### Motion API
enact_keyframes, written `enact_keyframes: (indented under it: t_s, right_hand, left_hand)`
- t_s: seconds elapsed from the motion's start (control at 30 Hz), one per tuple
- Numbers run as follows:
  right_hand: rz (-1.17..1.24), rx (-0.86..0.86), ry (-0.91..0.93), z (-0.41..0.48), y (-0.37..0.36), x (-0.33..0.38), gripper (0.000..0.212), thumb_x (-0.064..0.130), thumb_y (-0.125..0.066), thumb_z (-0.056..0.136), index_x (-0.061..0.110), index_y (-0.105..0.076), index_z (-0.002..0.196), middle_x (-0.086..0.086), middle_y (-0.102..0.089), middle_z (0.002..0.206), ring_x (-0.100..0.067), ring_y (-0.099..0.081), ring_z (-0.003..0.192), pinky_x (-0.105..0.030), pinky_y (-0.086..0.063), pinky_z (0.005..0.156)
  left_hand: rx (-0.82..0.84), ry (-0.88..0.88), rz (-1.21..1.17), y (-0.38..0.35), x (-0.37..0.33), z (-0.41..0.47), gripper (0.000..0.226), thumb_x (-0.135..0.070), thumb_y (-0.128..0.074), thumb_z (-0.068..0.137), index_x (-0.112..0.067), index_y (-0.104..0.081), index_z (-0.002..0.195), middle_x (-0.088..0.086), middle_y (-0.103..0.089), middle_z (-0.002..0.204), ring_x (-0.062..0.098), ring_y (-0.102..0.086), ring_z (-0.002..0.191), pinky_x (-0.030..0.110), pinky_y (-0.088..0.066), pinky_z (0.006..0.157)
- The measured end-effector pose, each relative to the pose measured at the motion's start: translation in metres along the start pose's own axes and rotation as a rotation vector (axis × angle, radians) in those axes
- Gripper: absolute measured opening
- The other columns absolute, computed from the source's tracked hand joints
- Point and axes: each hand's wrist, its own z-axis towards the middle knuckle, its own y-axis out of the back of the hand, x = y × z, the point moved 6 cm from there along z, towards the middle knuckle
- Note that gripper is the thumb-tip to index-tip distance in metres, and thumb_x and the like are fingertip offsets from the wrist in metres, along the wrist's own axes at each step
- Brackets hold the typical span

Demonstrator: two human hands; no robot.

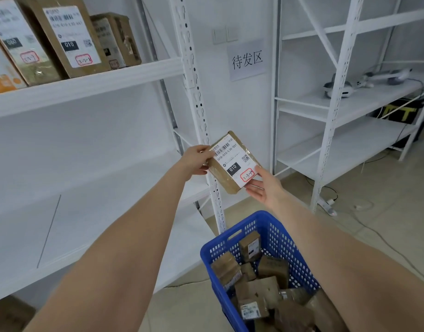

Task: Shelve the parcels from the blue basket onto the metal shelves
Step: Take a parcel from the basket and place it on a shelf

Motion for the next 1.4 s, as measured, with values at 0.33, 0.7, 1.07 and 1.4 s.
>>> enact_keyframes:
  t_s: [0.33, 0.7, 1.07, 1.4]
  right_hand:
    - [0.107, 0.051, -0.018, -0.012, -0.030, 0.007, 0.018, 0.006, -0.056, 0.094, 0.006, -0.055, 0.112, -0.020, -0.069, 0.099, -0.028, -0.070, 0.093, -0.036, -0.058, 0.079]
    - [0.018, 0.115, -0.069, -0.017, -0.069, -0.027, 0.012, -0.003, -0.058, 0.089, 0.002, -0.059, 0.100, -0.020, -0.071, 0.096, -0.026, -0.072, 0.089, -0.034, -0.060, 0.080]
    - [-0.032, 0.179, -0.117, -0.006, -0.139, -0.072, 0.014, -0.009, -0.060, 0.085, -0.003, -0.063, 0.098, -0.021, -0.071, 0.101, -0.028, -0.071, 0.094, -0.036, -0.058, 0.085]
    - [-0.022, 0.208, -0.164, 0.011, -0.211, -0.114, 0.015, -0.010, -0.063, 0.083, -0.006, -0.062, 0.098, -0.024, -0.069, 0.104, -0.031, -0.067, 0.096, -0.036, -0.056, 0.089]
  left_hand:
    - [-0.239, -0.097, 0.027, 0.036, -0.027, -0.007, 0.036, -0.014, -0.067, 0.089, -0.002, -0.055, 0.121, 0.014, -0.057, 0.105, 0.025, -0.059, 0.091, 0.036, -0.058, 0.076]
    - [-0.360, -0.057, 0.056, 0.077, 0.004, -0.028, 0.037, -0.006, -0.060, 0.092, -0.002, -0.057, 0.128, 0.017, -0.060, 0.115, 0.024, -0.056, 0.090, 0.037, -0.055, 0.084]
    - [-0.434, 0.036, 0.050, 0.148, 0.056, -0.031, 0.033, -0.003, -0.055, 0.093, -0.003, -0.060, 0.126, 0.016, -0.062, 0.120, 0.027, -0.060, 0.088, 0.038, -0.055, 0.085]
    - [-0.493, 0.105, 0.044, 0.221, 0.102, -0.017, 0.030, -0.005, -0.059, 0.091, -0.006, -0.064, 0.121, 0.014, -0.064, 0.114, 0.034, -0.068, 0.092, 0.038, -0.057, 0.083]
